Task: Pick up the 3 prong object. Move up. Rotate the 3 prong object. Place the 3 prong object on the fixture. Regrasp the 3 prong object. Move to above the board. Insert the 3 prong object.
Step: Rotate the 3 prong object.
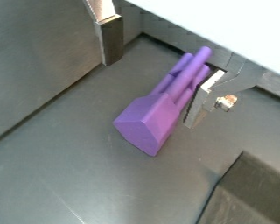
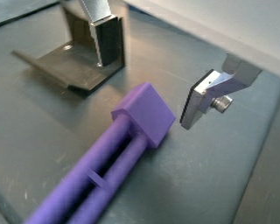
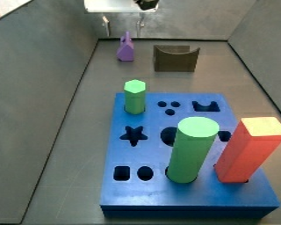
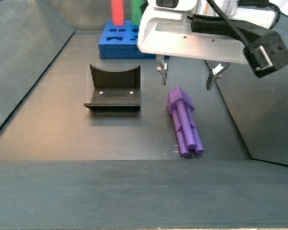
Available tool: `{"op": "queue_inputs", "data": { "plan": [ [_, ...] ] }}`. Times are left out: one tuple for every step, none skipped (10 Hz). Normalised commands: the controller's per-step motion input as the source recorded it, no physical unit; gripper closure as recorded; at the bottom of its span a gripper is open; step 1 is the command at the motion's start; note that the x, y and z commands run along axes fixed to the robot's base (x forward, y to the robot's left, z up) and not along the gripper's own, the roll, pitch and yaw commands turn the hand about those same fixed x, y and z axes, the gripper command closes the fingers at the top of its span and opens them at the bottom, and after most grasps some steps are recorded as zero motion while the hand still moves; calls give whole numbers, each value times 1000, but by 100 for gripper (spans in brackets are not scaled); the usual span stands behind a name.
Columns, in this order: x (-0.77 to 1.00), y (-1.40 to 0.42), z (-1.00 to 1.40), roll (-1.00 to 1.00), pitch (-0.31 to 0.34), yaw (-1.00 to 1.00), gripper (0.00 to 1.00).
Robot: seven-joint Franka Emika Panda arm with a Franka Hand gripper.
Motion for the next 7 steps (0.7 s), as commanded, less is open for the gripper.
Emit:
{"op": "queue_inputs", "data": {
  "plan": [
    [40,1,-61,32,7,475,0],
    [40,2,-61,32,7,243,0],
    [0,0,-1000,0,0,0,0],
    [13,7,-1000,11,-16,-66,0],
    [21,13,-1000,23,-26,-67,0],
    [27,17,-1000,42,-26,-60,0],
    [36,20,-1000,69,-19,-46,0]
  ]
}}
